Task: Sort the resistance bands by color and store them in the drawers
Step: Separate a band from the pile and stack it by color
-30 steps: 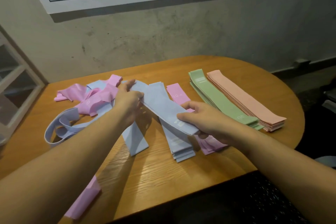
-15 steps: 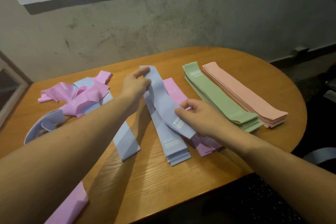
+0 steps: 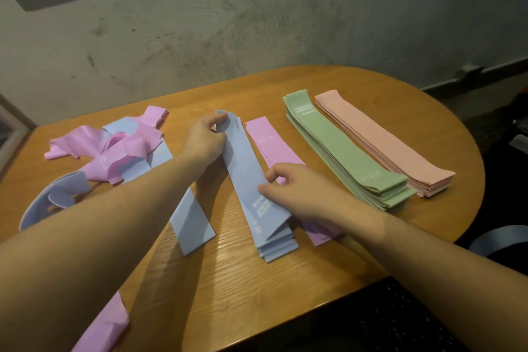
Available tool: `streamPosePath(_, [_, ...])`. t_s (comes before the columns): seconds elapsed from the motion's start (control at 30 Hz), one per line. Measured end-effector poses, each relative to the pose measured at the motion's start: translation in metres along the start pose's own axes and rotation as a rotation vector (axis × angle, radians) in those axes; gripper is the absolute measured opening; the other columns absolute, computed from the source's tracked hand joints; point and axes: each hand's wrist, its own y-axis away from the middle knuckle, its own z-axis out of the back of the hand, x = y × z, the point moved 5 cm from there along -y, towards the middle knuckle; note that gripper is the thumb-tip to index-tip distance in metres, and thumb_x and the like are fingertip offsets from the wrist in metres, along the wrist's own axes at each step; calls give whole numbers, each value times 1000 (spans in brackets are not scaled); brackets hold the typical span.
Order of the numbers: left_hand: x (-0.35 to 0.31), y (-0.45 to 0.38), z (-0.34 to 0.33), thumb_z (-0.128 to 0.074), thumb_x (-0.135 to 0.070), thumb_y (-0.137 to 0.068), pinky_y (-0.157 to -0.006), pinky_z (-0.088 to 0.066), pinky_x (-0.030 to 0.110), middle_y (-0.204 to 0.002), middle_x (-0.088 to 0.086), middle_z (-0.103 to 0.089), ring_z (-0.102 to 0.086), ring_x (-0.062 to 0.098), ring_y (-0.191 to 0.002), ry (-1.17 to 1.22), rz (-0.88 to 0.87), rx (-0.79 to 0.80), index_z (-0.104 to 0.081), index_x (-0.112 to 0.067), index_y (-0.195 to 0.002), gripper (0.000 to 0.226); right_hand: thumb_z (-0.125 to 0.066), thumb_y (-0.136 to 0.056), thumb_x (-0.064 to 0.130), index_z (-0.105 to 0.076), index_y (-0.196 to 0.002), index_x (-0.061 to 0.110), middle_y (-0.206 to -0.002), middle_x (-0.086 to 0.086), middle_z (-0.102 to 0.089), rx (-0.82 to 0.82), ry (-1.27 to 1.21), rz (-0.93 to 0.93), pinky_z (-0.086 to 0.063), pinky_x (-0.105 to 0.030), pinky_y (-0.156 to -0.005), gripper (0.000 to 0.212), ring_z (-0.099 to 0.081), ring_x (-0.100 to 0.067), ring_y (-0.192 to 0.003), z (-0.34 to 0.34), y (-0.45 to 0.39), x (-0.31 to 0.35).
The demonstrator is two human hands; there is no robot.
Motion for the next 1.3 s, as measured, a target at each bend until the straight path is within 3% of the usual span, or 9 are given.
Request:
streamPosePath(0.17, [7,2,-4,-56,-19,-100,-101,-50,34,-155,-4,-32,-50,22,-126,-72,-20,55,-57,-24,-139,39,-63,-94,36,-61,-123,26,-114,7,-65,25,103,-20,-44,-22,-66,31,-64,-13,-99,2,1,-4])
streamPosePath(0.33, [10,23,0,-56,-19,-100,-87,-57,31,-154,-2,-28,-52,4,-96,-28,-16,12,-53,-22,-138,38,-64,-93,36,-49,-137,33,-118,4,-68,32,111,-12,-53,-27,-75,47,-67,-12,-98,0,1,-7])
streamPosePath(0.43, [11,47,-2,-55,-17,-98,-73,-44,11,-141,0,-36,-50,-1,-86,-64,-88,28,-53,-21,-136,38,-63,-93,36,-48,-140,33,-121,4,-68,2,168,7,-51,-26,-75,50,-66,-12,-100,1,2,-8])
streamPosePath(0.6, [11,82,0,-54,-29,-97,-70,-51,36,-91,-4,-61,-59,10,-76,-154,-175,105,-50,-28,-130,33,-59,-95,39,-52,-135,34,-109,7,-64,-1,248,20,-38,-19,-61,40,-59,-4,-85,0,6,-9])
streamPosePath(0.7, [7,99,0,-49,-39,-100,-57,-40,30,-76,-7,-64,-60,9,-65,-221,-175,180,-49,-34,-124,25,-56,-97,38,-54,-132,32,-90,13,-52,-18,330,32,-32,-19,-56,36,-46,1,-68,0,11,-7])
streamPosePath(0.83, [4,119,-2,-49,-45,-100,-58,-41,29,-73,-8,-64,-60,8,-62,-256,-130,256,-51,-36,-121,23,-56,-95,32,-53,-134,29,-91,10,-56,-33,356,41,-42,-27,-66,39,-55,-11,-82,1,15,-3])
streamPosePath(1.0, [1,134,-11,-54,-41,-99,-55,-43,25,-61,-5,-70,-60,3,-46,-120,-89,401,-50,-32,-122,24,-56,-93,19,-52,-133,29,-84,3,-62,1,279,19,-46,-29,-63,42,-58,-13,-73,-1,18,-6])
streamPosePath(1.2, [3,137,-6,-59,-38,-99,-59,-43,17,-72,-4,-72,-60,-1,-52,-41,-73,502,-52,-28,-131,35,-58,-93,18,-53,-133,29,-83,-2,-65,-26,158,7,-53,-40,-66,42,-61,-18,-71,-1,19,-2])
streamPosePath(1.3, [0,140,-5,-61,-38,-98,-56,-42,14,-74,-5,-70,-60,-2,-53,-40,-82,520,-50,-28,-135,40,-59,-93,25,-52,-131,30,-87,0,-62,-6,230,-10,-50,-34,-51,40,-59,-19,-66,-4,22,-6])
